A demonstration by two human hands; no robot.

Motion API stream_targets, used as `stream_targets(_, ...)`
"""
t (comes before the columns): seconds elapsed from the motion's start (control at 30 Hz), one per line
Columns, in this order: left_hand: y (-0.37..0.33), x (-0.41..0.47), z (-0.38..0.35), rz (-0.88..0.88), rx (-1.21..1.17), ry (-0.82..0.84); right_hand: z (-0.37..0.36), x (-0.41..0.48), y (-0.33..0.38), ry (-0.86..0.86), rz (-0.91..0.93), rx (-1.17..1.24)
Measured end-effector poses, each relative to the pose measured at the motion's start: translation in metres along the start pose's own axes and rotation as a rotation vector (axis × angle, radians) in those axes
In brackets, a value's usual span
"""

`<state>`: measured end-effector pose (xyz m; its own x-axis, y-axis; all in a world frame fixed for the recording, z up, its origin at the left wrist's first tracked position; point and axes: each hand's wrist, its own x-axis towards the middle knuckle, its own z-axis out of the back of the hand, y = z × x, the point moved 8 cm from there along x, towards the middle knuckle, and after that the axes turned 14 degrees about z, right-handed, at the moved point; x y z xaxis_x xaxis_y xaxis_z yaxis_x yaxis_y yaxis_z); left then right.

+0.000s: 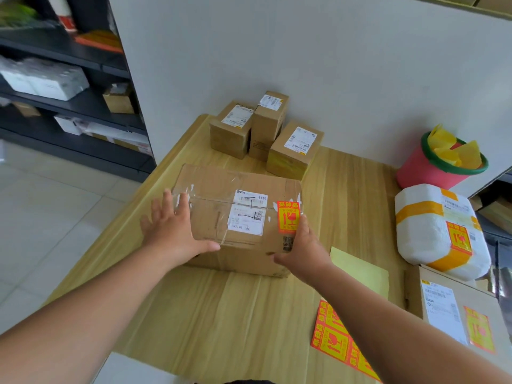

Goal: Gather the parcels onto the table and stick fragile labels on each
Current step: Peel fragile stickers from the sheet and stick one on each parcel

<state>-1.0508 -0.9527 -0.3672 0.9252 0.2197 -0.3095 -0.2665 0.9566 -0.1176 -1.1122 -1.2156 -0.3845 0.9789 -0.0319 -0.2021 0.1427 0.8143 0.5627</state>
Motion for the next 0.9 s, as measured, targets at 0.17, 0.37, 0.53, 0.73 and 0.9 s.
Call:
stream_targets(0.17,0.017,0.007,-0.009,0.067,-0.196,0.112,-0.004,0.003,-0.004,-0.036,-0.072,0.089)
stream_targets(0.37,0.01,0.005,0.005,0.01,-0.219,0.081,0.007,-0.005,-0.005,-0.064,-0.127,0.137)
stream_targets(0.53,-0.025,-0.006,0.025,-0.071,-0.184,0.095,0.047,-0.025,-0.017,-0.051,-0.168,0.164)
stream_targets(0.73,-0.106,-0.03,0.029,-0.177,-0.226,0.212,0.133,-0.053,-0.041,-0.05,-0.228,0.118)
stream_targets(0.9,-0.174,-0.041,0.018,-0.269,-0.287,0.246,0.186,-0.069,-0.079,-0.155,-0.308,0.045)
